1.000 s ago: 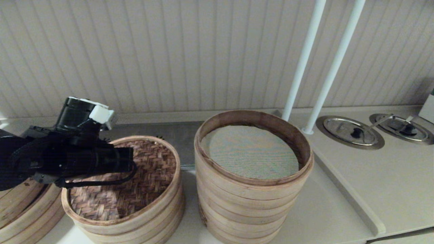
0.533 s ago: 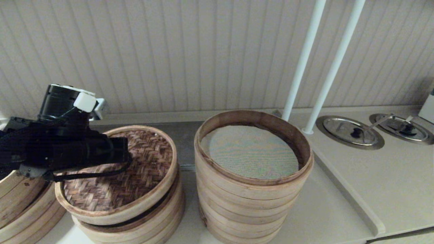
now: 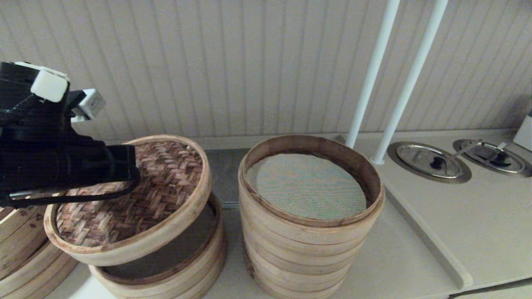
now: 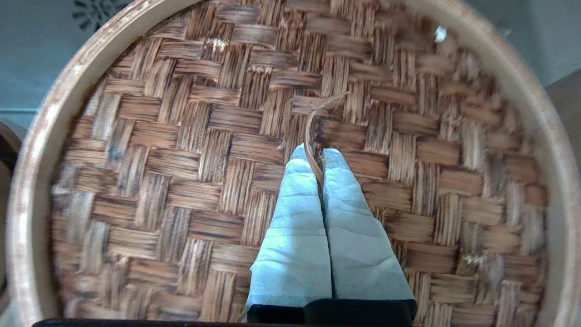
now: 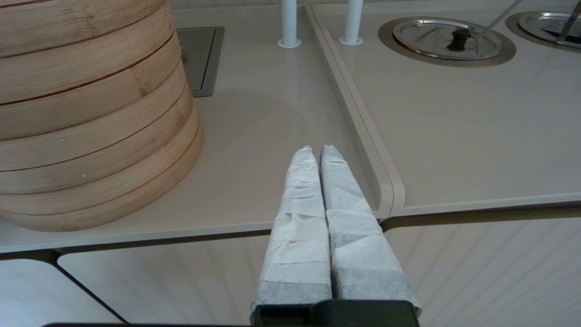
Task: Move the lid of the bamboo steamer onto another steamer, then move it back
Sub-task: Put the steamer
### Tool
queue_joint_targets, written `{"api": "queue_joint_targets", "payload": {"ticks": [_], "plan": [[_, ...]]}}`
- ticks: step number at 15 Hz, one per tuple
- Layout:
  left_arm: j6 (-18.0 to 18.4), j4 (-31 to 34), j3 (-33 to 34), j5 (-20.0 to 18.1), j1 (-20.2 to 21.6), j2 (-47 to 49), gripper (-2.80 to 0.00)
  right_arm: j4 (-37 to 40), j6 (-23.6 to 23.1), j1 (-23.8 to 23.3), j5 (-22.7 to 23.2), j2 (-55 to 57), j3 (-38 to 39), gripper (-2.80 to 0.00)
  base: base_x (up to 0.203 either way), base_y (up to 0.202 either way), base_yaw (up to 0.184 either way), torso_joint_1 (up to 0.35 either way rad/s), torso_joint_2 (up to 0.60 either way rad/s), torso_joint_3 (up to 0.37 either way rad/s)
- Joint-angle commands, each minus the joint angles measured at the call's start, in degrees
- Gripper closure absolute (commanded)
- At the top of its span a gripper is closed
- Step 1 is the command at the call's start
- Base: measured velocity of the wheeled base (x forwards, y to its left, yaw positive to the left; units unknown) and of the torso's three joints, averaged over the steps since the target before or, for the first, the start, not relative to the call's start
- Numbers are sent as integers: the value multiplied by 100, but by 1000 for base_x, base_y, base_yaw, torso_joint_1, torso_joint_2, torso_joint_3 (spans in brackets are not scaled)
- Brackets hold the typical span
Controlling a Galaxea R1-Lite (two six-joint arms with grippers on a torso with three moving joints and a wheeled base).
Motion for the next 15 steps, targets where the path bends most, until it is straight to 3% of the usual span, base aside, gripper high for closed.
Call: {"api": "queue_joint_targets", "payload": {"ticks": [1, 9, 15], "plan": [[-11, 275, -448, -15, -4, -189, 0, 0, 0, 0, -1, 9, 9, 0, 0, 0, 0, 0, 0, 0], [-68, 1757, -2861, -270, -165, 149, 0, 0, 0, 0, 2, 9, 9, 0, 0, 0, 0, 0, 0, 0], [-409, 1931, -4066, -232, -1107, 999, 0, 0, 0, 0, 4, 9, 9, 0, 0, 0, 0, 0, 0, 0]]}}
